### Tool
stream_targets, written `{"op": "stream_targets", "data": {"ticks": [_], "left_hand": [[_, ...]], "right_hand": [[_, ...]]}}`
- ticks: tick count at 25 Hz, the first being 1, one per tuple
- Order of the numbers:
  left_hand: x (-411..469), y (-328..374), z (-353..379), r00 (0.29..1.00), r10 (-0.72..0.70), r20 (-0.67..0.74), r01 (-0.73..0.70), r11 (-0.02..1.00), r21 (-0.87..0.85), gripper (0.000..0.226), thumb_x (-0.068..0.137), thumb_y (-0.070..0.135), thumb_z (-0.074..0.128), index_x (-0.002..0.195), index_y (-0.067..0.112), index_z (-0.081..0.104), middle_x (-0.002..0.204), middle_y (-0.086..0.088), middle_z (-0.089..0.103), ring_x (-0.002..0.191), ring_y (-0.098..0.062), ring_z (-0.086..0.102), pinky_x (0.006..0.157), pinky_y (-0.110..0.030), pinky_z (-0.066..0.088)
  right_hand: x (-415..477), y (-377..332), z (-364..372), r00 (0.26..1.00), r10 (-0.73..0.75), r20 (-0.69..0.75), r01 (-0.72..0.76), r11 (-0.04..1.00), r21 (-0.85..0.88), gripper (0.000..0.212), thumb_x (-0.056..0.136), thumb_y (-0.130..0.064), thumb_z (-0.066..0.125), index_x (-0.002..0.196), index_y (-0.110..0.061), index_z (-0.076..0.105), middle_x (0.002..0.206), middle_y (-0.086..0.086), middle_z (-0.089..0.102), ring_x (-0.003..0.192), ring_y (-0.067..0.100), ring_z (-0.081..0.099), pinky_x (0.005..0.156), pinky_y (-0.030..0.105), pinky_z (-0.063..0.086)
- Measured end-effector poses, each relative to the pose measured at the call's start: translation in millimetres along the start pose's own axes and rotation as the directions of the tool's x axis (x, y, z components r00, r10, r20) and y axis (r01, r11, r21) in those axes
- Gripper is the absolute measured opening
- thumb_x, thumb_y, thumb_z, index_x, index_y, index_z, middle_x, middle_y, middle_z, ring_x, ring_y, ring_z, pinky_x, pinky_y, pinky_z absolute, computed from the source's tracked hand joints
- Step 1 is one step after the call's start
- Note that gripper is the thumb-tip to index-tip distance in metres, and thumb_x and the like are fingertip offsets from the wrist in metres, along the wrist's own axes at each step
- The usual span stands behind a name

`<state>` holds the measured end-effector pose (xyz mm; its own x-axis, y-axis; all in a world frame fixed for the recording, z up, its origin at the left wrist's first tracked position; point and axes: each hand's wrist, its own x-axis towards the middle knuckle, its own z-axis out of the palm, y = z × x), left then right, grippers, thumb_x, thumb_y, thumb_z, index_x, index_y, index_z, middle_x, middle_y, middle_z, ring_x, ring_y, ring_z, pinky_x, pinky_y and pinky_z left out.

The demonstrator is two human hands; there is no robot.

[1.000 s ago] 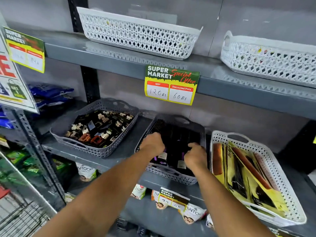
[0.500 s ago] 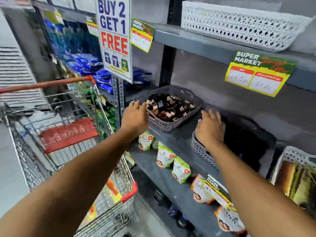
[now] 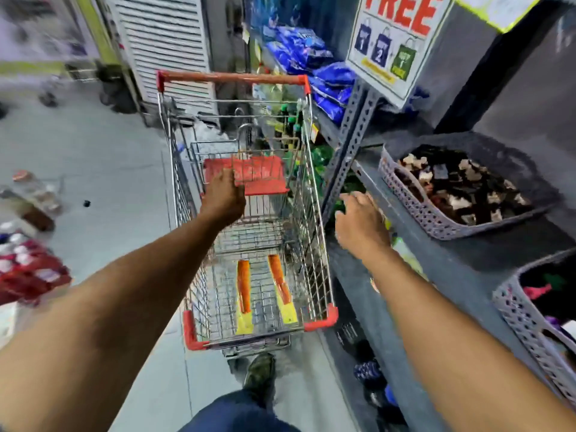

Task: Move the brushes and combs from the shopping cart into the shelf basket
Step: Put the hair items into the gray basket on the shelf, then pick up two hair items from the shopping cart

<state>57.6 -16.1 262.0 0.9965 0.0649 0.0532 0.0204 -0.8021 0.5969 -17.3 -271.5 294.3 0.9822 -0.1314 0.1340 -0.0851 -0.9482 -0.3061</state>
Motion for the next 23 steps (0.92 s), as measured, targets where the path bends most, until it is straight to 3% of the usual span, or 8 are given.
{"op": "stream_targets", "data": {"ticks": [3,7,12,14,16,18,21,23], "left_hand": [[1,-47,38,0.969,-0.225,0.105,0.23,0.972,-0.04,0.047,0.096,0.029,0.046,0.137,0.007,0.04,0.133,-0.022,0.053,0.12,-0.037,0.053,0.102,-0.05,0.044],[0,-80,93,0.877,-0.403,0.262,0.434,0.898,-0.072,0.059,0.093,0.038,0.054,0.139,0.003,0.039,0.136,-0.026,0.051,0.124,-0.04,0.051,0.103,-0.047,0.044],[-19,-125,159,0.691,-0.6,0.403,0.623,0.777,0.088,0.06,0.088,0.034,0.064,0.133,0.001,0.043,0.133,-0.024,0.056,0.12,-0.038,0.054,0.094,-0.039,0.045],[-31,-138,177,0.635,-0.634,0.441,0.659,0.743,0.119,0.058,0.088,0.037,0.063,0.131,0.002,0.046,0.13,-0.022,0.059,0.111,-0.036,0.06,0.087,-0.036,0.048],[-38,-153,197,0.579,-0.669,0.466,0.694,0.704,0.15,0.055,0.088,0.039,0.061,0.128,0.004,0.048,0.124,-0.02,0.063,0.084,-0.024,0.066,0.068,-0.025,0.048],[-45,-167,215,0.545,-0.677,0.494,0.678,0.703,0.215,0.049,0.087,0.037,0.064,0.123,0.007,0.051,0.117,-0.017,0.066,0.066,-0.013,0.056,0.056,-0.022,0.041],[-54,-180,239,0.515,-0.695,0.502,0.65,0.698,0.299,0.043,0.078,0.038,0.071,0.107,0.014,0.051,0.108,-0.014,0.062,0.08,-0.021,0.056,0.064,-0.032,0.042],[-61,-181,249,0.527,-0.716,0.457,0.639,0.689,0.342,0.048,0.075,0.041,0.072,0.108,0.014,0.049,0.109,-0.013,0.054,0.087,-0.025,0.055,0.071,-0.038,0.046]], "right_hand": [[16,-24,58,0.977,0.019,0.212,-0.045,0.992,0.117,0.043,0.088,-0.024,0.049,0.129,-0.013,0.049,0.135,0.014,0.048,0.12,0.035,0.047,0.097,0.041,0.041],[33,-35,130,0.908,0.061,0.415,-0.129,0.982,0.138,0.039,0.087,-0.015,0.05,0.126,-0.011,0.05,0.123,0.017,0.056,0.107,0.036,0.055,0.087,0.037,0.046],[54,-15,222,0.695,0.26,0.67,-0.344,0.939,-0.008,0.052,0.085,-0.015,0.054,0.135,-0.013,0.039,0.123,0.02,0.055,0.101,0.035,0.061,0.085,0.042,0.054],[49,-6,249,0.636,0.319,0.703,-0.365,0.927,-0.089,0.05,0.084,-0.017,0.056,0.132,-0.011,0.042,0.124,0.019,0.057,0.107,0.036,0.058,0.088,0.043,0.052],[41,1,281,0.578,0.376,0.724,-0.398,0.905,-0.152,0.044,0.084,-0.017,0.059,0.126,-0.01,0.047,0.118,0.017,0.061,0.104,0.036,0.06,0.085,0.041,0.053],[28,9,309,0.548,0.404,0.732,-0.421,0.89,-0.175,0.045,0.084,-0.017,0.06,0.126,-0.01,0.046,0.115,0.018,0.063,0.1,0.038,0.062,0.076,0.035,0.05],[10,19,341,0.534,0.44,0.722,-0.436,0.875,-0.211,0.056,0.084,-0.024,0.06,0.133,-0.014,0.036,0.112,0.019,0.062,0.096,0.038,0.061,0.065,0.033,0.041],[2,24,351,0.545,0.465,0.697,-0.439,0.867,-0.235,0.06,0.082,-0.031,0.062,0.133,-0.014,0.035,0.114,0.019,0.059,0.094,0.038,0.06,0.065,0.032,0.041]]}}
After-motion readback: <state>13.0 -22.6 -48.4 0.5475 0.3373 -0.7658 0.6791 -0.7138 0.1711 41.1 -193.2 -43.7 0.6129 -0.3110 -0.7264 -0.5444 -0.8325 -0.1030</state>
